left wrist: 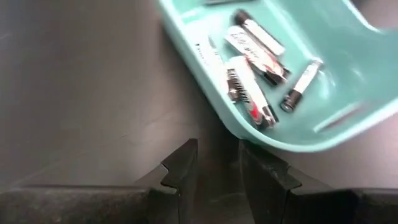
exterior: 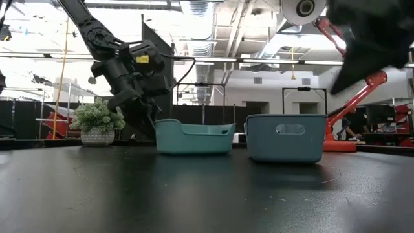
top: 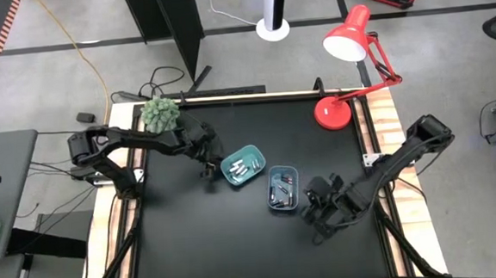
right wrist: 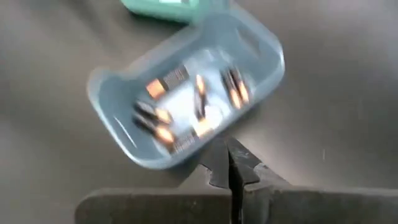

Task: Sort batteries
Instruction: Adjust the light blue and blue bins, then return to Home Position

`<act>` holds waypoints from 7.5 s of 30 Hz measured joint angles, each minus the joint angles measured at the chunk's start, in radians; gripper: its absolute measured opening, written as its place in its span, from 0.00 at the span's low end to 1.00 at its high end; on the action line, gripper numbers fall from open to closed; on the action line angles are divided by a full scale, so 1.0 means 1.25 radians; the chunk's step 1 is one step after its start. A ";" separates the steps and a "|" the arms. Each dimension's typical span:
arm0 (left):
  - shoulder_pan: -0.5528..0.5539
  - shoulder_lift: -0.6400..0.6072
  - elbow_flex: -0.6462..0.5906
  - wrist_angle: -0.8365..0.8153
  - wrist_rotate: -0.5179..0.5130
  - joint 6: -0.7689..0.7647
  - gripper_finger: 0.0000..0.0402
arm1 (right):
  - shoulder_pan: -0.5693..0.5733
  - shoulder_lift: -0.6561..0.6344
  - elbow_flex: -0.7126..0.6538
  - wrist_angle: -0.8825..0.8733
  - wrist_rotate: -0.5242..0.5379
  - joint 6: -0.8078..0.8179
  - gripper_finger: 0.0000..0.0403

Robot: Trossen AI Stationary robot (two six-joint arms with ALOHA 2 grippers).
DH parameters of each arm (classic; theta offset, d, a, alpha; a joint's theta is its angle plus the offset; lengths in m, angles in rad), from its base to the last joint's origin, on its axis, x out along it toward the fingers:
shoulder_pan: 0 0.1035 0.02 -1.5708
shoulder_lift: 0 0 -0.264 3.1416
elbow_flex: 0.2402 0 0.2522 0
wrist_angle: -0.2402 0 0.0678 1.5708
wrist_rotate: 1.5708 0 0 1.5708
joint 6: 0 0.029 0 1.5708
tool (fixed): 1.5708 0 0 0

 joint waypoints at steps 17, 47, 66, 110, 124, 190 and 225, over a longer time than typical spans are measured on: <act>-0.145 0.000 0.000 0.028 0.039 -0.053 0.28 | -0.109 0.000 -0.241 0.422 -0.125 -0.021 0.00; -0.313 0.000 0.001 0.127 0.044 -0.163 0.28 | -0.155 0.000 -0.241 0.446 -0.120 -0.080 0.00; -0.317 0.000 0.001 0.135 0.008 -0.191 0.28 | 0.021 -0.001 -0.204 0.560 -0.020 -0.379 0.00; -0.314 -0.003 0.001 0.172 0.006 -0.213 0.28 | -0.198 0.248 -0.116 0.692 -0.206 -0.592 0.00; -0.313 -0.074 0.001 0.138 0.005 -0.201 0.28 | -0.211 0.248 -0.116 0.688 -0.205 -0.611 0.00; -0.318 -1.225 -0.534 0.053 -0.254 -0.203 0.00 | -0.145 -1.041 -0.774 0.812 -0.080 -1.216 0.00; -0.318 -1.227 -0.537 0.047 -0.246 -0.212 0.00 | -0.144 -1.194 -0.774 0.713 -0.045 -1.162 0.00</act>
